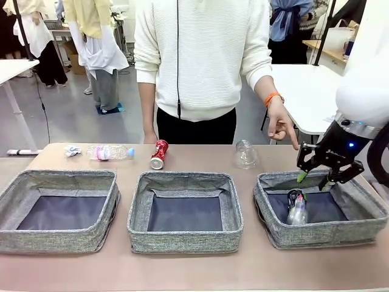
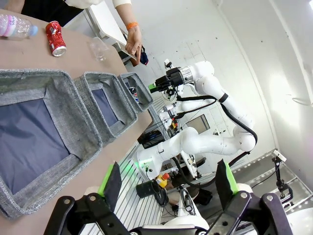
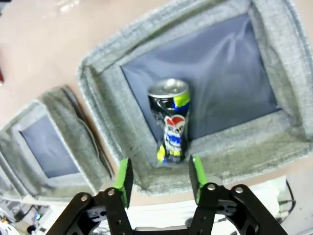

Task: Sort the waste into the appropriate baskets.
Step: Place the picked waste into the Fabric basket indicated by the person, then pick up the waste item pointed out by the person.

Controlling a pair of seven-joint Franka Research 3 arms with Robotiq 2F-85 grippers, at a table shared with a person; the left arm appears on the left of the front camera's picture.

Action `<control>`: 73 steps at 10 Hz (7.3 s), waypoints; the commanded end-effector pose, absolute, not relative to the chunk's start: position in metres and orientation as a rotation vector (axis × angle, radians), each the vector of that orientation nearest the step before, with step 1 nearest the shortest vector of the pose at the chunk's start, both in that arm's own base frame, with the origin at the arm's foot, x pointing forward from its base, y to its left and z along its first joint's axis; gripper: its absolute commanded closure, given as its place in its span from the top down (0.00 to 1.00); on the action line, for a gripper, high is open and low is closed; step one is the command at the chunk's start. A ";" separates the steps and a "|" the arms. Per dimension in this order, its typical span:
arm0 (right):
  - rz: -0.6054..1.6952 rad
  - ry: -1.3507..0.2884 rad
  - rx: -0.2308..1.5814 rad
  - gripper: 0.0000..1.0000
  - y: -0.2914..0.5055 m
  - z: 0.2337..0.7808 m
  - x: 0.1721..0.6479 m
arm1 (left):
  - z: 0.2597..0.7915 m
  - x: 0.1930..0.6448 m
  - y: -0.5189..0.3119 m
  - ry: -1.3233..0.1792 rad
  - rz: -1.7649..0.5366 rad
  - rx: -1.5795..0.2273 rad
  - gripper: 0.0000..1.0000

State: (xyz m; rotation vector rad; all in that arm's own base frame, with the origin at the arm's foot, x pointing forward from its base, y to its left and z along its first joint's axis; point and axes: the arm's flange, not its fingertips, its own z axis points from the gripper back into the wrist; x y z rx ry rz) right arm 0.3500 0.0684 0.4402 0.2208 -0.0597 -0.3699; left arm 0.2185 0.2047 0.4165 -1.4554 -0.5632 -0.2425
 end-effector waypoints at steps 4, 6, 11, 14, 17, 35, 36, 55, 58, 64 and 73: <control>-0.388 -0.080 0.300 1.00 0.079 0.440 0.351 | 0.419 0.219 0.203 -0.585 -0.258 -1.467 1.00; -0.300 -0.069 0.507 1.00 0.087 0.465 0.349 | 0.419 0.219 0.203 -0.585 -0.258 -1.467 1.00; -0.339 0.095 1.311 1.00 0.019 0.514 0.337 | 0.419 0.219 0.203 -0.585 -0.258 -1.467 1.00; -0.563 0.014 1.398 1.00 -0.045 0.426 0.302 | 0.419 0.219 0.203 -0.585 -0.258 -1.467 1.00; -0.550 0.061 1.341 1.00 -0.047 0.467 0.322 | 0.419 0.219 0.203 -0.585 -0.258 -1.467 1.00; -0.550 0.061 1.341 1.00 -0.047 0.467 0.322 | 0.419 0.219 0.203 -0.585 -0.258 -1.467 1.00; -0.550 0.061 1.341 1.00 -0.047 0.467 0.322 | 0.419 0.219 0.203 -0.585 -0.258 -1.467 1.00; -0.550 0.061 1.341 1.00 -0.047 0.467 0.322 | 0.494 0.354 -0.131 -0.350 -0.504 -0.482 1.00; -0.550 0.061 1.341 1.00 -0.047 0.467 0.322 | 0.521 0.466 -0.205 -0.222 -0.345 -0.381 1.00; -0.550 0.061 1.341 1.00 -0.047 0.467 0.322 | 0.410 0.563 -0.265 -0.286 -0.077 -0.153 1.00; -0.550 0.061 1.341 1.00 -0.047 0.467 0.322 | 0.344 0.597 -0.264 -0.299 -0.034 -0.208 1.00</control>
